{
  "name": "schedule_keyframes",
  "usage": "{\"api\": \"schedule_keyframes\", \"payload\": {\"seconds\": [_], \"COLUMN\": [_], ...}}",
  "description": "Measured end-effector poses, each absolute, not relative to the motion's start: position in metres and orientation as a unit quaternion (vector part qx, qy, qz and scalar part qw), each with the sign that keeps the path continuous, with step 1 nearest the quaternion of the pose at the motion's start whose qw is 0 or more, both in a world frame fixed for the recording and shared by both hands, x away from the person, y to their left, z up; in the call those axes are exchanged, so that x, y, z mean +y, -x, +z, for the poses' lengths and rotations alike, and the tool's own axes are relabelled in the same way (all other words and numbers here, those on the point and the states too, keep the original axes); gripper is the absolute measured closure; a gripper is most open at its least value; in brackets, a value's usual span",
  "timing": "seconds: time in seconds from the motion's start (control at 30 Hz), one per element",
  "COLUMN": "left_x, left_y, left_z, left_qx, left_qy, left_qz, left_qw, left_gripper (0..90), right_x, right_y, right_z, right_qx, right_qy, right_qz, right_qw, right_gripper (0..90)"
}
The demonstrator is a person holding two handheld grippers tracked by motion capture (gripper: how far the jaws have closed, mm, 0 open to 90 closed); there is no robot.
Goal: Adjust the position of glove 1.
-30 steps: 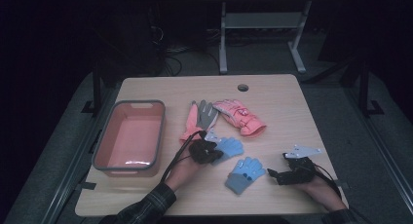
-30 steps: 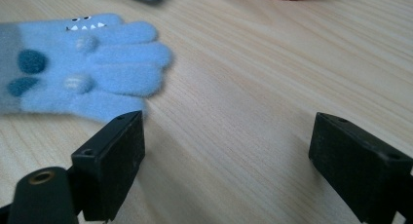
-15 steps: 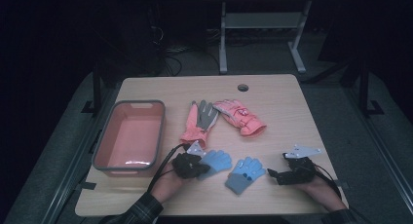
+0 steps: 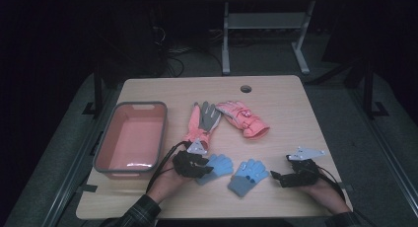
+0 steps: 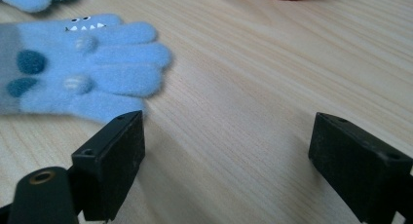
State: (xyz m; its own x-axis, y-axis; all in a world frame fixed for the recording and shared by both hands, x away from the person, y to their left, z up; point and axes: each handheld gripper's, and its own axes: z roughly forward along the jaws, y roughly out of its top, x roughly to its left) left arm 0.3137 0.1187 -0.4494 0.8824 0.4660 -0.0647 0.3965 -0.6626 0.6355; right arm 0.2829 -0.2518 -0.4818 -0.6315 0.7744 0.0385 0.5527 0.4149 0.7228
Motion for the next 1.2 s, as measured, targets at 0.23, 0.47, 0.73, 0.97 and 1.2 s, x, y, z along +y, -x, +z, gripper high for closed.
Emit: {"api": "schedule_keyframes", "payload": {"seconds": [0.23, 0.47, 0.73, 0.97, 1.2], "left_x": [0.114, 0.113, 0.121, 0.124, 0.122], "left_y": [-0.315, -0.316, -0.319, -0.320, -0.320], "left_z": [-0.456, -0.453, -0.445, -0.439, -0.435], "left_qx": [0.231, 0.234, 0.251, 0.253, 0.256], "left_qy": [-0.919, -0.919, -0.908, -0.901, -0.897], "left_qz": [0.046, 0.043, 0.025, 0.021, 0.008], "left_qw": [0.316, 0.315, 0.335, 0.351, 0.361], "left_gripper": [80.7, 86.5, 87.1, 87.3, 87.4], "right_x": [-0.252, -0.251, -0.244, -0.228, -0.203], "right_y": [-0.283, -0.283, -0.274, -0.268, -0.260], "right_z": [-0.482, -0.480, -0.465, -0.462, -0.468], "right_qx": [0.827, 0.829, 0.842, 0.859, 0.880], "right_qy": [-0.401, -0.405, -0.364, -0.319, -0.265], "right_qz": [0.363, 0.357, 0.379, 0.395, 0.394], "right_qw": [0.153, 0.149, 0.122, 0.069, 0.023], "right_gripper": [12.5, 15.2, 65.4, 89.9, 89.8]}}
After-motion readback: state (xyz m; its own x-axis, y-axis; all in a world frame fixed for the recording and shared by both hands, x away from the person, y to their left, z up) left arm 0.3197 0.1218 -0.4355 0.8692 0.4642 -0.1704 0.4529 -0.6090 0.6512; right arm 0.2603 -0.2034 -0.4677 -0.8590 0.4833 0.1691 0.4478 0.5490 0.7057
